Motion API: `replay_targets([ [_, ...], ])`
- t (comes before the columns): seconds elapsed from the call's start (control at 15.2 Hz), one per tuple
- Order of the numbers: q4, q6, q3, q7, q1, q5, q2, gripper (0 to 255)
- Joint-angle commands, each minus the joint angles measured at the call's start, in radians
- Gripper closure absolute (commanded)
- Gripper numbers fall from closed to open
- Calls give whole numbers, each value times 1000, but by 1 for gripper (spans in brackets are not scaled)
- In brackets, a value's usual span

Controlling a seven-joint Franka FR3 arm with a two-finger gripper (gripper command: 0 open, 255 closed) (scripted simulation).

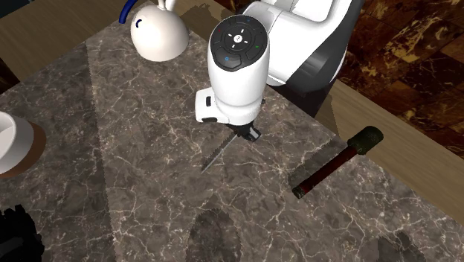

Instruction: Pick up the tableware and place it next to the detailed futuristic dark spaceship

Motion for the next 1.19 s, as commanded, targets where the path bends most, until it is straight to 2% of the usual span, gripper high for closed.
replay_targets([
  [0.0,6,-16,-1,0,0,1,-10,255],
  [1.12,147,-275,-17,-3,1,0,-129,255],
])
